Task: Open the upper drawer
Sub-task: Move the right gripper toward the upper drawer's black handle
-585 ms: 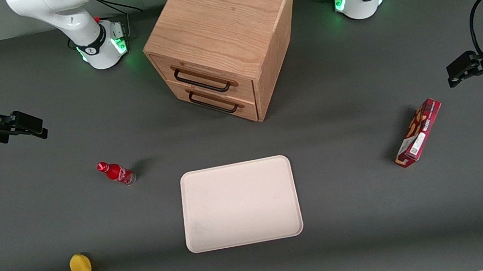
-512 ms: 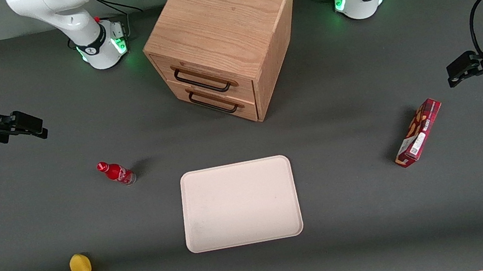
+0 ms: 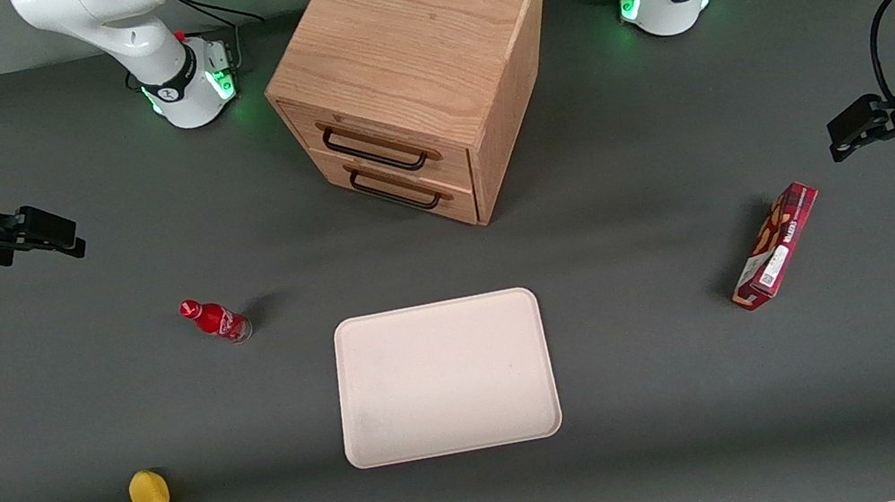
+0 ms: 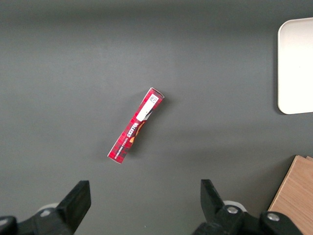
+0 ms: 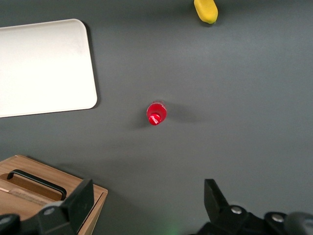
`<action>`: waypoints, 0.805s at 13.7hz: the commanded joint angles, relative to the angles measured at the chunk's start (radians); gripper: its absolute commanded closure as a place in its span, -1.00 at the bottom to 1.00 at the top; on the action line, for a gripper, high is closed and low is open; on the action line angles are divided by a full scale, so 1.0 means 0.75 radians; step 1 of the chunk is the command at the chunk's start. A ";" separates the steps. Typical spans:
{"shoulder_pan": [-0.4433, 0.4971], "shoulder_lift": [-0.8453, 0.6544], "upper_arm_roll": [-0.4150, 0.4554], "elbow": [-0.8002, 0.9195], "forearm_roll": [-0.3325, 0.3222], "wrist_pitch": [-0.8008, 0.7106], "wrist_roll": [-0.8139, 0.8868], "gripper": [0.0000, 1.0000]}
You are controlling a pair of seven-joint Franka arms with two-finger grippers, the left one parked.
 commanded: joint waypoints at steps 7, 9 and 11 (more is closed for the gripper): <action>0.009 0.012 0.338 0.098 0.150 -0.112 -0.171 -1.00; 0.019 0.040 0.405 0.102 0.273 -0.106 -0.226 -1.00; 0.020 0.107 0.462 0.110 0.296 -0.077 -0.419 -1.00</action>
